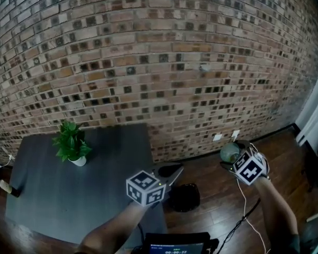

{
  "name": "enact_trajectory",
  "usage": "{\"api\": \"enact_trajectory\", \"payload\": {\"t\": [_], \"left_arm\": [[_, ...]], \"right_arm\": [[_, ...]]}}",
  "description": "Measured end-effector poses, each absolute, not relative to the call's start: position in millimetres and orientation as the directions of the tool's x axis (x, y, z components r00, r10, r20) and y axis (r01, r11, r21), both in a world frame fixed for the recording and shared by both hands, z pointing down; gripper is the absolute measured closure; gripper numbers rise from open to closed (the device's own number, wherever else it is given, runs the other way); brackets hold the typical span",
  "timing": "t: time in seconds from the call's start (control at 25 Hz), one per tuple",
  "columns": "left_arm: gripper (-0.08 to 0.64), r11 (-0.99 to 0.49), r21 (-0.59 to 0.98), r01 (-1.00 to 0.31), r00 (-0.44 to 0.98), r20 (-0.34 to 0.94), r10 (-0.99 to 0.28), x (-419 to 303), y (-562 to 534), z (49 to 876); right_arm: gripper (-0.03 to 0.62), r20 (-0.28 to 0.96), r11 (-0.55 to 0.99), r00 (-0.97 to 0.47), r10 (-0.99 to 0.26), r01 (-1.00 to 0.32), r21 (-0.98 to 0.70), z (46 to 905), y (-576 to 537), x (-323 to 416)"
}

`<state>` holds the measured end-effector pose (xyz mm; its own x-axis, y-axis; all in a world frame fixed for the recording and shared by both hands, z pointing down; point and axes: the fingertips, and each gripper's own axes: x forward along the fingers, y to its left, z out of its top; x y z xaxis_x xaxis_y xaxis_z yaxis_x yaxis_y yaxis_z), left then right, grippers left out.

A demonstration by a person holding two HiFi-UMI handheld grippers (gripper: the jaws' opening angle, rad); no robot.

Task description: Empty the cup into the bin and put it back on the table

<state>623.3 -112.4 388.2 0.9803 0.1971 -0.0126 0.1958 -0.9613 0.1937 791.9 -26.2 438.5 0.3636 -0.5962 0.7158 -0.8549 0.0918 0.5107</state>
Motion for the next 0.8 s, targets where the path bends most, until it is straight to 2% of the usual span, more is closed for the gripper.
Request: {"api": "enact_trajectory", "payload": {"t": [0.8], "left_arm": [[0.569, -0.964, 0.181, 0.196, 0.98, 0.008, 0.201, 627.7, -116.1, 389.0]], "right_arm": [[0.195, 0.72, 0.16, 0.471, -0.509, -0.771, 0.617, 434.9, -26.2, 817.5]]}}
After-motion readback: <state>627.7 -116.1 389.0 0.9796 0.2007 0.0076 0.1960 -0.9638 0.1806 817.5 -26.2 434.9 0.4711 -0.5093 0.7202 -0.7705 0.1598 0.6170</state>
